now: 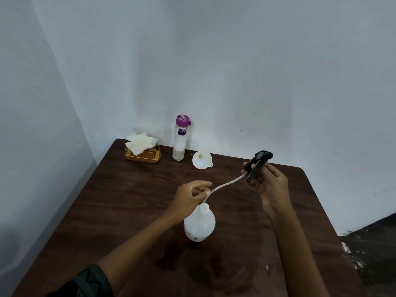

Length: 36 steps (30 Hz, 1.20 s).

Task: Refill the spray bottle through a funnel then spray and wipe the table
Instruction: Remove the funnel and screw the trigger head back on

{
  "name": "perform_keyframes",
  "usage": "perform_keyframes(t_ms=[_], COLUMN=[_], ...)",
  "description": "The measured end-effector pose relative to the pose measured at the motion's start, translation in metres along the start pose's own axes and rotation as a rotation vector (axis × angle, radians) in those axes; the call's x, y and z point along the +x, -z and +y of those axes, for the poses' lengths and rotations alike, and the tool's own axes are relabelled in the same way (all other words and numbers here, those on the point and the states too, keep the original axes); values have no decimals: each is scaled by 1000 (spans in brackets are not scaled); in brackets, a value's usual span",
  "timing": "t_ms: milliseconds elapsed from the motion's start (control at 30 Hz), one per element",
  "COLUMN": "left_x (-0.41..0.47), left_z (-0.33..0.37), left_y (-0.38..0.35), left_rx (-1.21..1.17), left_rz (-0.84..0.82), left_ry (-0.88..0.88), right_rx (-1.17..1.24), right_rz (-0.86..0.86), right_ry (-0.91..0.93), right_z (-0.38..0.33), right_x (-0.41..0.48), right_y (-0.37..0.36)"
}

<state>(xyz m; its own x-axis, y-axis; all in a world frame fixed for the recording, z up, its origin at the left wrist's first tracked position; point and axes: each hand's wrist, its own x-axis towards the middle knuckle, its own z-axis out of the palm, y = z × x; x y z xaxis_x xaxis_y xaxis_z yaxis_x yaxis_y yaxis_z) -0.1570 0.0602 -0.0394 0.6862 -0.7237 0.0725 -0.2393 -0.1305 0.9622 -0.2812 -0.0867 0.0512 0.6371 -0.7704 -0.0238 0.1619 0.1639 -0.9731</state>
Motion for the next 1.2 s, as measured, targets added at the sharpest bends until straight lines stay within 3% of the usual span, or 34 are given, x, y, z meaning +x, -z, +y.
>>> perform_keyframes(t_ms=[200,400,633,833,1200], left_x=[-4,-3,-4,-9,-14], left_z=[-11,-9,-21,-18,-27], left_y=[-2,-4,1,1,-2], left_rx=[49,33,294,125,127], left_rz=[-10,-75,-74,-113,-118], left_ry=[42,-49,-119,-113,-60], right_rx=[-43,-82,-193,-237,-275], right_rz=[-53,-77,-109,-131,-193], right_ry=[-22,-29,-39,-44,-61], right_z=[8,13,22,28,37], right_x=[-5,-6,-11,-14,-18], right_y=[-12,-18,-27,-29,-26])
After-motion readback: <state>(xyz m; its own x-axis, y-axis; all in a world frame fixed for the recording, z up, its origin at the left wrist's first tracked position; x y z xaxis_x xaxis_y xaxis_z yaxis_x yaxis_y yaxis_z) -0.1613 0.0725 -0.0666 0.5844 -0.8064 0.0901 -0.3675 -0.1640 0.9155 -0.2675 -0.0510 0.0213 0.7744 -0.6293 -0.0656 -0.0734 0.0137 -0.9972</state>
